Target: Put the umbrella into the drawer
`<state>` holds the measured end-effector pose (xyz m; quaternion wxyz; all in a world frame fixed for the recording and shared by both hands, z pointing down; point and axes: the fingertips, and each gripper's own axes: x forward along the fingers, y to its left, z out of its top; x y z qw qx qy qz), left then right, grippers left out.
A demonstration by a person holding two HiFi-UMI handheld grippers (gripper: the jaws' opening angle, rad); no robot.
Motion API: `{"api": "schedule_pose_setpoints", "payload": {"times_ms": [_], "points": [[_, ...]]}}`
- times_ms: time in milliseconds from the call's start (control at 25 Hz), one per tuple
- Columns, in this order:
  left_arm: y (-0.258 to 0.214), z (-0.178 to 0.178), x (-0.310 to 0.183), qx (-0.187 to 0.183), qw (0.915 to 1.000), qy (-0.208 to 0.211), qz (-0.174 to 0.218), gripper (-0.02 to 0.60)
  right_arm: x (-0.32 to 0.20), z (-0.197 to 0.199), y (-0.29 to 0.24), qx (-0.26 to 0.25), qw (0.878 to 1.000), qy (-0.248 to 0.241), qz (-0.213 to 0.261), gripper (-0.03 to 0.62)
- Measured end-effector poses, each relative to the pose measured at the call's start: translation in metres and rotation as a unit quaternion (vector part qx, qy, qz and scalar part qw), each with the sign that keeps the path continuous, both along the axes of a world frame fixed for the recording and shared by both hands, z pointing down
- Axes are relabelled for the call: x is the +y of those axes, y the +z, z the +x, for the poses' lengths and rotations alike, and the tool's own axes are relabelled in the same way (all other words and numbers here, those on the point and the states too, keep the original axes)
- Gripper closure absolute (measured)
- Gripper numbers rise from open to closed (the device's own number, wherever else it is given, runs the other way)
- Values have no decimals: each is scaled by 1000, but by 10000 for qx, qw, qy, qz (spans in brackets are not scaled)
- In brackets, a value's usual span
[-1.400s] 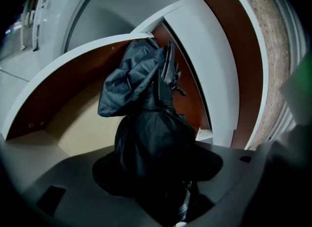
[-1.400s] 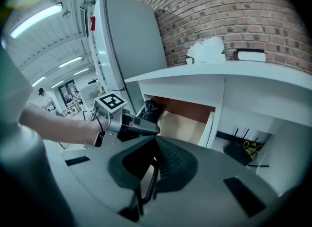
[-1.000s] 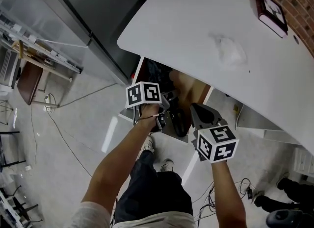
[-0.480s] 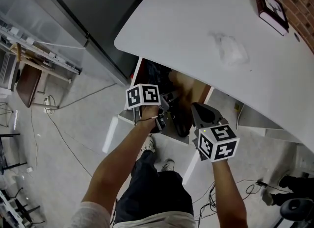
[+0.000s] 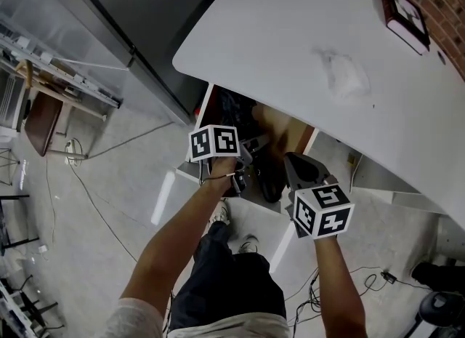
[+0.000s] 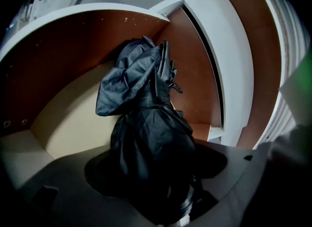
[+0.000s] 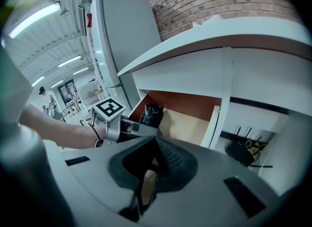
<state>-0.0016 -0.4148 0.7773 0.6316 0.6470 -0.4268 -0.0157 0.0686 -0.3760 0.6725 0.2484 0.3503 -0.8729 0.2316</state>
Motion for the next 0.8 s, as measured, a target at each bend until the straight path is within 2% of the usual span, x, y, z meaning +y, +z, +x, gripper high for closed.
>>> {"api": "schedule_pose_setpoints", "payload": {"times_ms": [280,800], "points": [[-4,-6,7,-261,9996,61,-86,201,5,6,-12,9,10000,-3,11,591],[-27,-30,27,-437,9987,-168,-203,202,24,9,-35,34,10000,-51,-22,591]]}}
